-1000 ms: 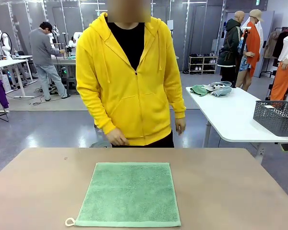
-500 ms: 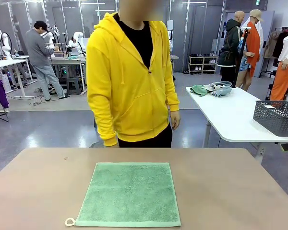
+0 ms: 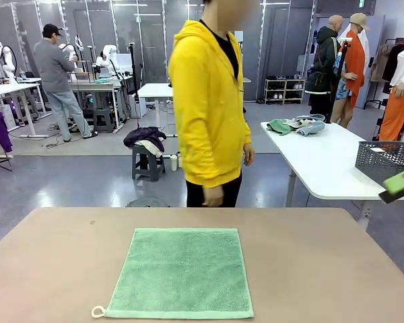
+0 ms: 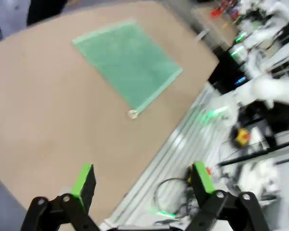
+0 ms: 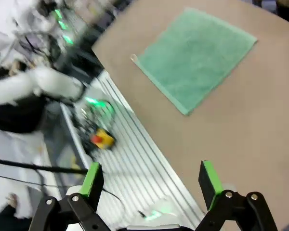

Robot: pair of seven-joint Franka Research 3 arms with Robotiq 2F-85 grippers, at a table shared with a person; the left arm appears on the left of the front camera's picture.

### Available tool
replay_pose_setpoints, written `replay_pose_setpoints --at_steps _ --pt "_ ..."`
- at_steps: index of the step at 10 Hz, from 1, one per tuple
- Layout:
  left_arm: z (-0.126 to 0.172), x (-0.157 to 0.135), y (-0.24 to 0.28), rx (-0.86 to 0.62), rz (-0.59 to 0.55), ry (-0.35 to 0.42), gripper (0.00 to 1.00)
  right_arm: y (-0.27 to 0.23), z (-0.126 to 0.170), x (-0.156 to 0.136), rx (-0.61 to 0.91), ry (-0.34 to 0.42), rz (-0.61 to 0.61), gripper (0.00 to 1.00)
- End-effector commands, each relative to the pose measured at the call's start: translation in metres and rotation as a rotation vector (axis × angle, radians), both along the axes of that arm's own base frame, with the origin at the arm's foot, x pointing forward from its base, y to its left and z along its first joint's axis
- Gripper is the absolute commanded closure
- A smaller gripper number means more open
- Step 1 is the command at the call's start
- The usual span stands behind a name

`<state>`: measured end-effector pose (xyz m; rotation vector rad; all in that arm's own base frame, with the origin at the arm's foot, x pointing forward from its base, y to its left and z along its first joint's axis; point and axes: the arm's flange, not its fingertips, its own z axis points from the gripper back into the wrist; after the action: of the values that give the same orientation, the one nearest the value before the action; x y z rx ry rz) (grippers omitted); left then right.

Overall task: Fold the towels and place them in the basket.
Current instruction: When a person lays out a Towel with hook on the table, fold it in half twice.

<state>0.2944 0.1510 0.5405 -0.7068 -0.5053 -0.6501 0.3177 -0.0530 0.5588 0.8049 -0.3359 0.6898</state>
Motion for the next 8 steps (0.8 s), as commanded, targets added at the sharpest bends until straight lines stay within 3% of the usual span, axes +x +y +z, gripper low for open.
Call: replay_pose_setpoints --at_steps 1,4,7,8 --pt "-0.008 0.001 -0.048 0.267 -0.043 -0.1 0.0 0.046 -0.008 0.001 -0.228 -0.15 0.071 0.0" --pt "-0.006 0.008 -0.128 0.581 -0.153 -0.219 0.0 0.113 -0.006 0.003 -0.496 -0.254 0.192 0.0" --pt "-0.037 0.007 -0.193 0.714 -0.388 -0.252 0.0 0.156 -0.031 0.01 -0.621 -0.309 0.298 0.0" --pt "-0.049 0.01 -0.211 0.752 -0.417 -0.268 0.0 0.167 -0.044 0.015 -0.663 -0.337 0.318 0.0"
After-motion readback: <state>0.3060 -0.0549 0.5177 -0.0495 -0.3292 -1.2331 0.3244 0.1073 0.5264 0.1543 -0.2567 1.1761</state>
